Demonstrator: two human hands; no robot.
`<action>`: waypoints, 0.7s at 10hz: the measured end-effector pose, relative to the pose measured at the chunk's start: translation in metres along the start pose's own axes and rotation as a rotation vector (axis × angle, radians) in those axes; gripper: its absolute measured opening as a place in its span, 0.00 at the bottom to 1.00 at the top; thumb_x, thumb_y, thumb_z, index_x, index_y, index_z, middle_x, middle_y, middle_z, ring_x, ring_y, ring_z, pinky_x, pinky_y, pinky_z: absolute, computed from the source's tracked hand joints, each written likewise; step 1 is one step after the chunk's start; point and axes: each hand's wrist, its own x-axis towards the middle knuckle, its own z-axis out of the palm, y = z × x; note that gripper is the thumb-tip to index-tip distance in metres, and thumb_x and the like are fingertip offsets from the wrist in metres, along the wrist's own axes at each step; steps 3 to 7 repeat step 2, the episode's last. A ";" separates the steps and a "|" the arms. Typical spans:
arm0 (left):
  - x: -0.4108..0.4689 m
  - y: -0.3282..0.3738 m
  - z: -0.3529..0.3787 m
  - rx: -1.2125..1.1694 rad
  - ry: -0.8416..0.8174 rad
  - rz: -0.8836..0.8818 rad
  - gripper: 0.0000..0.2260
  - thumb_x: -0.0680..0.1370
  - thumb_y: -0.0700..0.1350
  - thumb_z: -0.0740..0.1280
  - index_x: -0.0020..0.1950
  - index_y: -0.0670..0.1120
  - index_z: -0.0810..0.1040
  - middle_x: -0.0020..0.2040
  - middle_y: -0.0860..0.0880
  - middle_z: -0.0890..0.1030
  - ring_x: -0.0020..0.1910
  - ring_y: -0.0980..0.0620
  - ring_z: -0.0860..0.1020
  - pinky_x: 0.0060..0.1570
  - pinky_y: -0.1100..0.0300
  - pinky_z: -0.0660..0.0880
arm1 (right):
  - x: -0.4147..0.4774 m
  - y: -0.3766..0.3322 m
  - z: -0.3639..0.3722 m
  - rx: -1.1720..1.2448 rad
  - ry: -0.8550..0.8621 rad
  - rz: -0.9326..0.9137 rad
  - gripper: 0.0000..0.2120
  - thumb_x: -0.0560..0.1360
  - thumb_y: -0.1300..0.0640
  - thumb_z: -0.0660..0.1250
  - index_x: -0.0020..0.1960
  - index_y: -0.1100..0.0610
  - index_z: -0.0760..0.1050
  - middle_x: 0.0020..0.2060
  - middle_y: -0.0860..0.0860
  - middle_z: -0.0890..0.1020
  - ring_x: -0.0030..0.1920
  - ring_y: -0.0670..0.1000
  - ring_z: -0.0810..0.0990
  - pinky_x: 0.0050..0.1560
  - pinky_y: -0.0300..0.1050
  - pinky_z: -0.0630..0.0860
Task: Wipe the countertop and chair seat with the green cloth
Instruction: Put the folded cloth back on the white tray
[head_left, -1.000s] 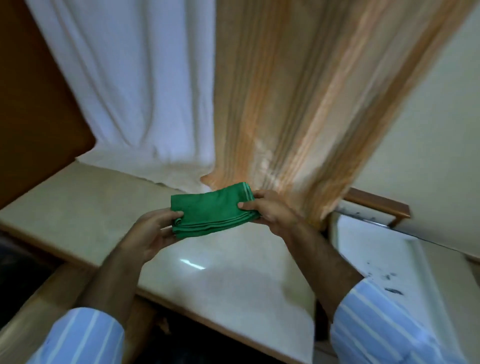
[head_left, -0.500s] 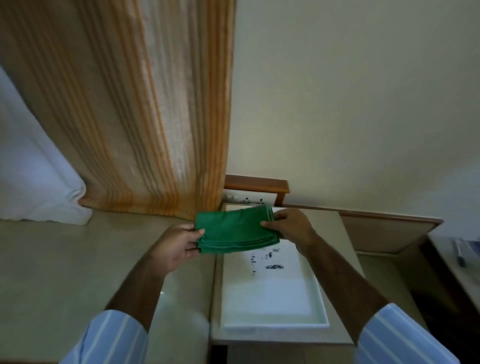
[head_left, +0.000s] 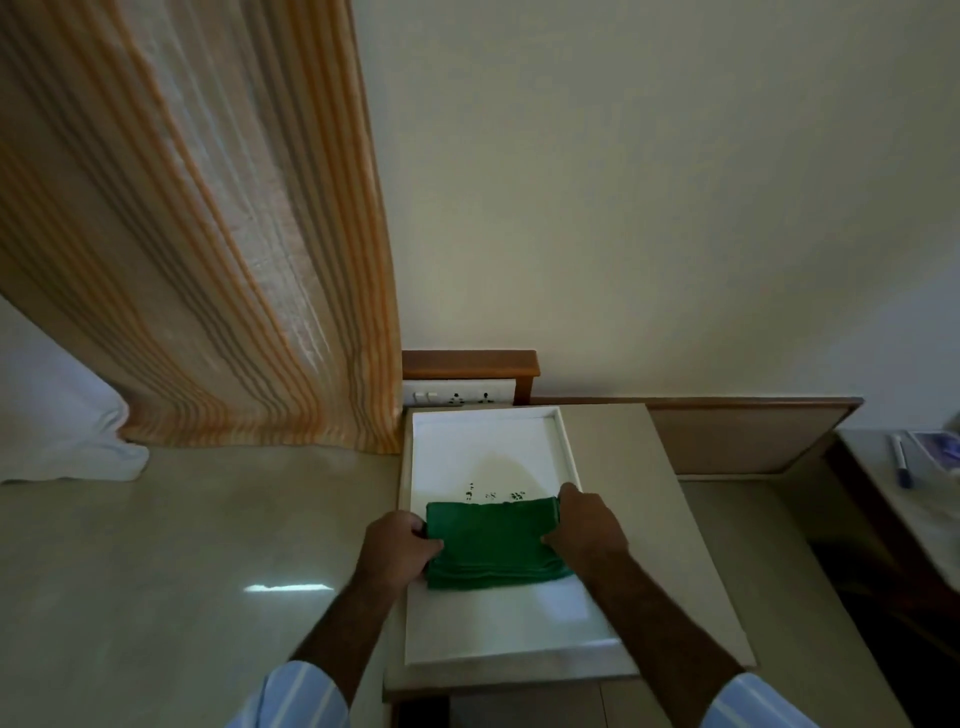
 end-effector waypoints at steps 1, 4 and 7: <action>0.000 0.007 -0.005 0.213 0.068 0.065 0.12 0.72 0.50 0.76 0.50 0.44 0.81 0.49 0.46 0.85 0.44 0.52 0.82 0.45 0.57 0.80 | -0.001 -0.003 -0.003 -0.229 0.094 -0.122 0.31 0.75 0.46 0.75 0.71 0.56 0.67 0.67 0.55 0.74 0.66 0.55 0.75 0.63 0.50 0.79; 0.007 0.028 -0.028 0.241 0.098 0.213 0.21 0.74 0.57 0.73 0.62 0.47 0.76 0.61 0.47 0.79 0.56 0.51 0.78 0.53 0.59 0.76 | 0.005 -0.014 -0.031 -0.279 0.195 -0.268 0.39 0.76 0.40 0.72 0.78 0.56 0.61 0.76 0.58 0.67 0.75 0.59 0.68 0.72 0.56 0.74; 0.007 0.028 -0.028 0.241 0.098 0.213 0.21 0.74 0.57 0.73 0.62 0.47 0.76 0.61 0.47 0.79 0.56 0.51 0.78 0.53 0.59 0.76 | 0.005 -0.014 -0.031 -0.279 0.195 -0.268 0.39 0.76 0.40 0.72 0.78 0.56 0.61 0.76 0.58 0.67 0.75 0.59 0.68 0.72 0.56 0.74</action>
